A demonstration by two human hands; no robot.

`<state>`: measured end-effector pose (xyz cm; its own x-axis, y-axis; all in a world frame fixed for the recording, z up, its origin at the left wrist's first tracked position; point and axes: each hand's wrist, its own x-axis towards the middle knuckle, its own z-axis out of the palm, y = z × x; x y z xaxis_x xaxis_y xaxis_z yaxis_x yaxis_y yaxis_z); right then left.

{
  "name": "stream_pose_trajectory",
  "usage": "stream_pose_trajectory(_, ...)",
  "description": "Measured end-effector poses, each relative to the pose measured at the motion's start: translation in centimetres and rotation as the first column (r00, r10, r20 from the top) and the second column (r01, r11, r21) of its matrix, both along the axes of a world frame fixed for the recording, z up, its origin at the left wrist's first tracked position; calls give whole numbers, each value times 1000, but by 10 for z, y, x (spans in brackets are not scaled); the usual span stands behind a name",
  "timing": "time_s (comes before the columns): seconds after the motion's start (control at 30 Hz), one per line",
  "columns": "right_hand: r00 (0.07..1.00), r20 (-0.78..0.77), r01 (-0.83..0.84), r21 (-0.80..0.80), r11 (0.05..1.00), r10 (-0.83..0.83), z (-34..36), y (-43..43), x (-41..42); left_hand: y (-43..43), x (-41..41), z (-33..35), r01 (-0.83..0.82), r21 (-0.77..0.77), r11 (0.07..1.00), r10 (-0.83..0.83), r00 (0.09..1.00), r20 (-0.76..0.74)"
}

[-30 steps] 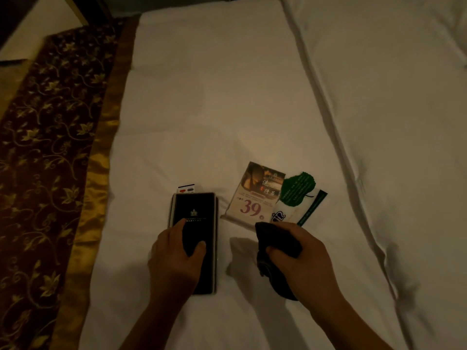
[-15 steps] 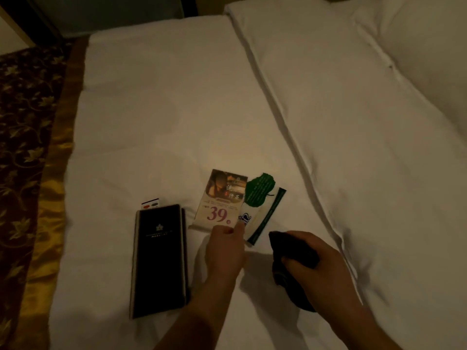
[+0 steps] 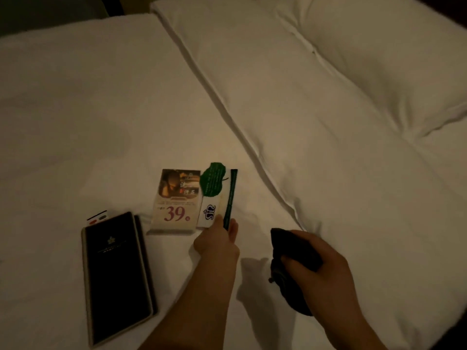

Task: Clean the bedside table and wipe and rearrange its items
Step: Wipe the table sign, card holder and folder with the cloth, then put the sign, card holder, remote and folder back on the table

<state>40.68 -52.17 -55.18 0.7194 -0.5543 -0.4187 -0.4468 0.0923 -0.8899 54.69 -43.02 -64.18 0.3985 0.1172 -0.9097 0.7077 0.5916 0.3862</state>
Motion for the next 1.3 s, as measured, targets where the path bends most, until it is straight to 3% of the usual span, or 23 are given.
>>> stream_pose_trajectory(0.1,1000,8,5,-57,998,-5,5,-14,-4,-2,-13,1,91,-38,995,-88,994,68)
stream_pose_trajectory(0.27,1000,13,17,-149,989,-15,8,-48,-19,-7,-34,7,225,31,974,-227,952,208)
stream_pose_trajectory(0.43,997,51,59,-177,982,-51,9,-83,-60,-27,-71,30,352,103,930,-365,858,362)
stream_pose_trajectory(0.63,989,51,146,-206,967,-139,18,-129,-127,-78,-132,58,519,55,853,-478,734,483)
stream_pose_trajectory(0.87,941,25,336,-198,921,-338,33,-190,-216,-161,-203,70,684,-28,729,-578,636,511)
stream_pose_trajectory(1.3,826,68,561,-191,805,-560,37,-254,-366,-271,-316,84,866,54,498,-764,408,499)
